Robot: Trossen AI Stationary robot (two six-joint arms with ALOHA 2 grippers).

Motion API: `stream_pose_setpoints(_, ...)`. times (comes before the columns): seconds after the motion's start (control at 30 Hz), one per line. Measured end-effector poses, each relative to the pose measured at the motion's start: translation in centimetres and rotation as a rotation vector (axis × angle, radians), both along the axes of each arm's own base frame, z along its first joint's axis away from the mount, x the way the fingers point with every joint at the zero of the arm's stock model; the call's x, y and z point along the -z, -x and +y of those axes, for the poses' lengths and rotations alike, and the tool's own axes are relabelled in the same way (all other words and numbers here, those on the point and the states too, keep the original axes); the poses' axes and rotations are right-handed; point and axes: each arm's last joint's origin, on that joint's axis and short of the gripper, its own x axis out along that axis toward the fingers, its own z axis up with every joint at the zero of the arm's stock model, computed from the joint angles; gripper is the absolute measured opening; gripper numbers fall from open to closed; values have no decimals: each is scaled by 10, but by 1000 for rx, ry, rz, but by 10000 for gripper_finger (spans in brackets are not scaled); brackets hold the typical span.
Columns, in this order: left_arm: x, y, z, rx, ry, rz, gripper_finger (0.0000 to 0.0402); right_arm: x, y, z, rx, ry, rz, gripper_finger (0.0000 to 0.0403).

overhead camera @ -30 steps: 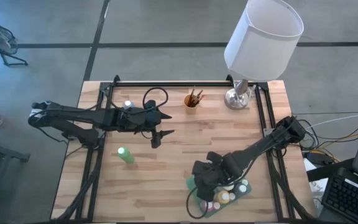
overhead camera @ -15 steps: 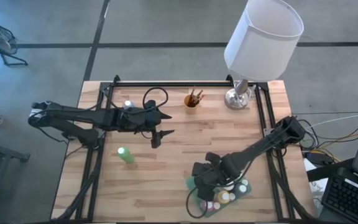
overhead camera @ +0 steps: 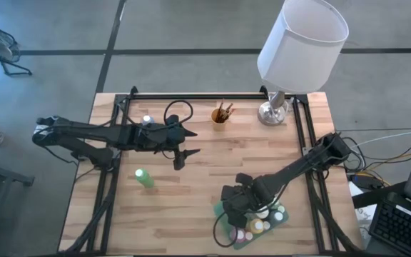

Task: Pick & Place Paint Supplies
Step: Put the light green into the green bin

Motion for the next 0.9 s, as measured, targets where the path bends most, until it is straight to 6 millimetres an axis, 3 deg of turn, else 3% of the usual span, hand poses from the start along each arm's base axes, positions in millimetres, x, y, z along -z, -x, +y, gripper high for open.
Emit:
stream_pose_setpoints(0.77,0,0,0,0,0,0,287,9,3,-4,-29,4,38,113)
stream_pose_setpoints(0.9,0,0,0,0,0,0,287,9,4,-4,-29,5,42,155)
